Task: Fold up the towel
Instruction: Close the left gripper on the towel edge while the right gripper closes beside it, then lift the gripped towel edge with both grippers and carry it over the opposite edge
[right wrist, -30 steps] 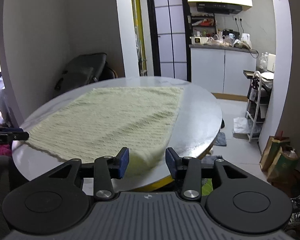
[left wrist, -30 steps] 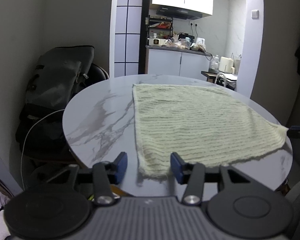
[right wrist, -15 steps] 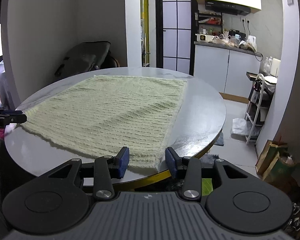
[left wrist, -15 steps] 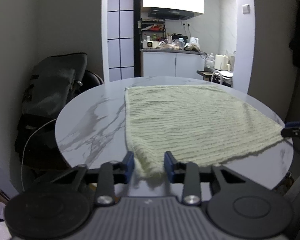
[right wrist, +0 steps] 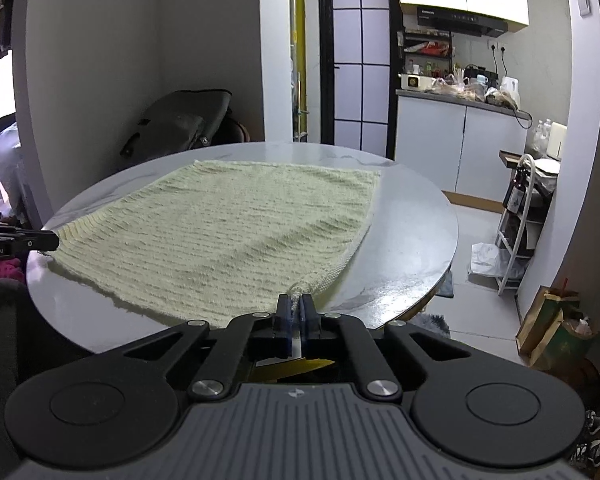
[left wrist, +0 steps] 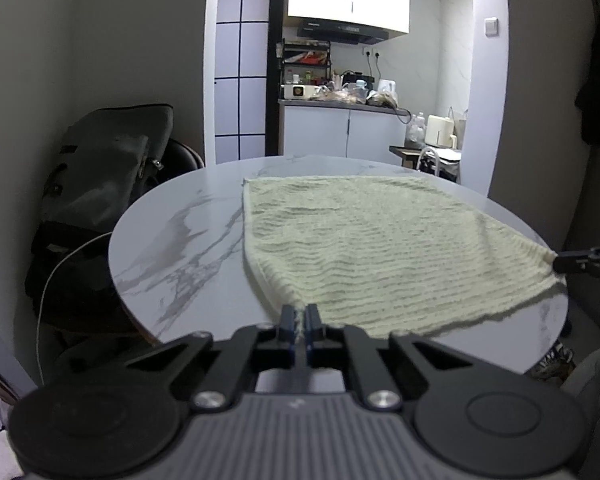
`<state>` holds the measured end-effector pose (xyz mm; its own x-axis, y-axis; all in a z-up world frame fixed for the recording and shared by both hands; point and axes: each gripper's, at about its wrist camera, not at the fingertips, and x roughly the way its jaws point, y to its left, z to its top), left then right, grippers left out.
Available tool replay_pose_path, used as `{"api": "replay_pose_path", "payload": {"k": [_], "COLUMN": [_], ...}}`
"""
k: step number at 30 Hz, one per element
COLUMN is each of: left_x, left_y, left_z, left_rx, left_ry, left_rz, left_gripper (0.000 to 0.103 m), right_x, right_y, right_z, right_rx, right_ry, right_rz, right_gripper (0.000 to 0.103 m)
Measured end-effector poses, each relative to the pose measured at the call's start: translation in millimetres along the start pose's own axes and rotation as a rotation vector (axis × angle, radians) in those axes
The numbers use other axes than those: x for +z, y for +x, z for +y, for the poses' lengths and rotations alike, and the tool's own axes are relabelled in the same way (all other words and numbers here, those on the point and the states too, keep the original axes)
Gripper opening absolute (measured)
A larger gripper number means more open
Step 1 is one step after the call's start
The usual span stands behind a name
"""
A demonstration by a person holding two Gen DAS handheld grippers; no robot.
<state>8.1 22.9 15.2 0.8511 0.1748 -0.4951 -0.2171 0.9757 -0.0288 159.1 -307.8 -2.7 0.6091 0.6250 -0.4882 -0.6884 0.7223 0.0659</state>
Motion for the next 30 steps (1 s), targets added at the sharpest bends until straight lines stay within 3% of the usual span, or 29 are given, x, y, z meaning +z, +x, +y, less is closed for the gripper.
{"api": "replay_pose_path", "payload": {"k": [18, 30], "left_x": [-3, -4], "left_y": [-42, -34], "left_z": [-3, -1], "left_rx": [0.005, 0.007], "left_ry": [-0.037, -0.045], "left_rz": [-0.061, -0.058], "left_gripper": [0.005, 0.005], "right_x": [-4, -6], "right_y": [-43, -32], "right_z": [10, 0], "right_rx": [0.018, 0.011], "right_ry": [-0.012, 0.004], "right_rz": [-0.075, -0.058], "right_gripper": [0.004, 0.004]}}
